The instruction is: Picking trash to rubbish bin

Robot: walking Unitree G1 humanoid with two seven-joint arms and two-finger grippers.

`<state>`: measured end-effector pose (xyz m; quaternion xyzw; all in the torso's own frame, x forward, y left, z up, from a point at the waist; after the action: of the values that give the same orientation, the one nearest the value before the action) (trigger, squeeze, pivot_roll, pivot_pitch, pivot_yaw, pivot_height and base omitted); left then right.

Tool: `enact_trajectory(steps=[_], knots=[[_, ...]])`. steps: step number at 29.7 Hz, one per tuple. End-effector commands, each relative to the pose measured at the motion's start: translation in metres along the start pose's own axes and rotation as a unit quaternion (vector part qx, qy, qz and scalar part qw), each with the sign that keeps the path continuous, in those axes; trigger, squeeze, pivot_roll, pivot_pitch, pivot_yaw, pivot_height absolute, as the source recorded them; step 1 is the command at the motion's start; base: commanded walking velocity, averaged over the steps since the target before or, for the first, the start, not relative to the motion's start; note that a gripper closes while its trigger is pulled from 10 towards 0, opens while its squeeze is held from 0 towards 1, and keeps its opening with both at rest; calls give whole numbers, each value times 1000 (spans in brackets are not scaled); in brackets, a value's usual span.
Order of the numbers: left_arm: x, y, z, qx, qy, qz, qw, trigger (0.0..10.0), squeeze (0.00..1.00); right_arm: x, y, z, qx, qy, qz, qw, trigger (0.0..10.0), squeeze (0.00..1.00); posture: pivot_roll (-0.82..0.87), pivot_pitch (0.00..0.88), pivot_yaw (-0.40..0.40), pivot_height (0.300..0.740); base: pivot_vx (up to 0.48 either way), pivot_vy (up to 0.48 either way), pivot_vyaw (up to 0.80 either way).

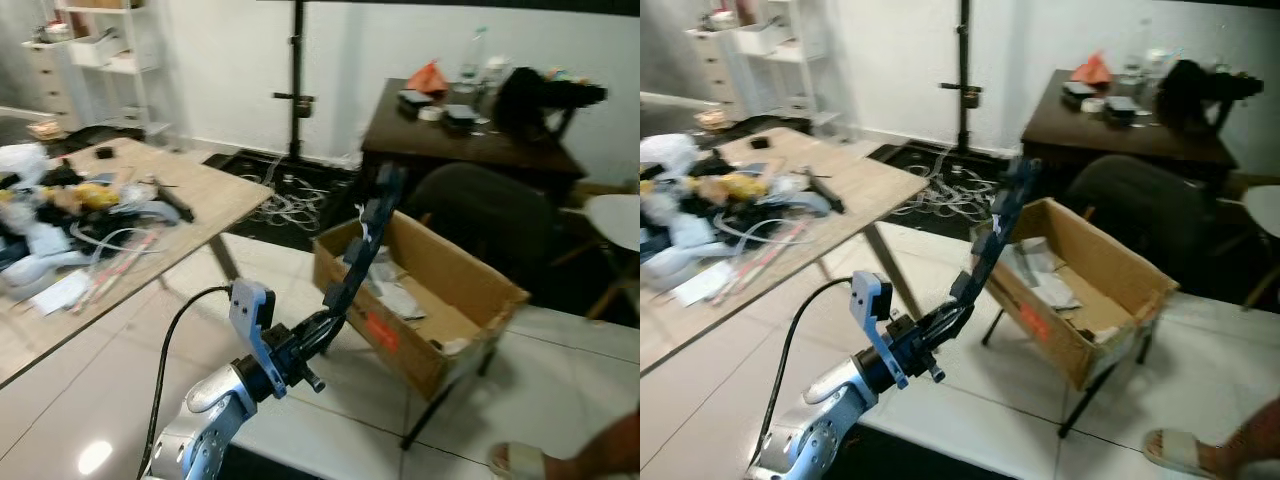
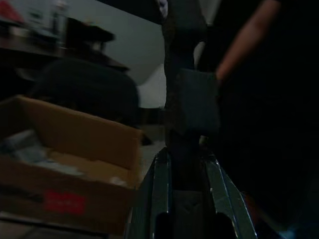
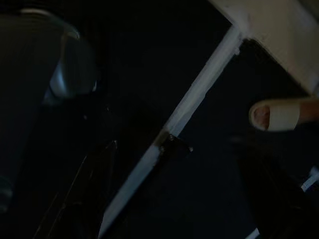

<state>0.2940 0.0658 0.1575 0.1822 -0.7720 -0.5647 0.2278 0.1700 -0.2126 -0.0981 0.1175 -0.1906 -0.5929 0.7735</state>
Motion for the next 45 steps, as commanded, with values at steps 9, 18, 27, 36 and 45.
enact_trajectory(steps=[9, 18, 27, 36, 45], knots=[[6, -4, -8, 7, -5, -1, 1000, 10000, 0, 0, 4, 0, 6, 5, -7, 1000, 10000, 0, -89, 75, -9, 740, 0, 0, -703], [11, -11, -3, 4, -3, 3, 1000, 10000, 0, -12, -2, 0, -4, 47, -8, 999, 10000, 0, -75, 89, -18, 740, 0, 0, 0], [14, -13, -3, 0, -2, 3, 1000, 10000, 0, -13, -4, 0, -5, 46, -9, 999, 10000, 0, -72, 111, -11, 740, 0, 0, 0], [8, -13, -4, -7, 20, 0, 1000, 10000, 0, -20, 0, -1, 6, 55, -21, 998, 10000, 0, -76, 131, 1, 740, 0, 0, -533], [-3, -2, -10, -2, 46, -24, 999, 10000, 0, -21, 30, -2, 41, 57, 0, 998, 10000, 0, -59, 125, -12, 740, 0, 0, 0]])
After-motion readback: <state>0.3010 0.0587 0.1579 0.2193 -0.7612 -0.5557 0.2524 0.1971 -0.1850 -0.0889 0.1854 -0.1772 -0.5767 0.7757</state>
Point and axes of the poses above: a point about 5 cm out from each wrist's last joint towards the gripper, its own z axis pointing back from the gripper into the wrist, its own y axis along the axis of the wrist's last joint, x = y × z, the point moved 1 cm from there along -z, pointing out of the wrist towards the gripper, and after that the axes turned 5 degrees about -z, right-handed, at the moved point
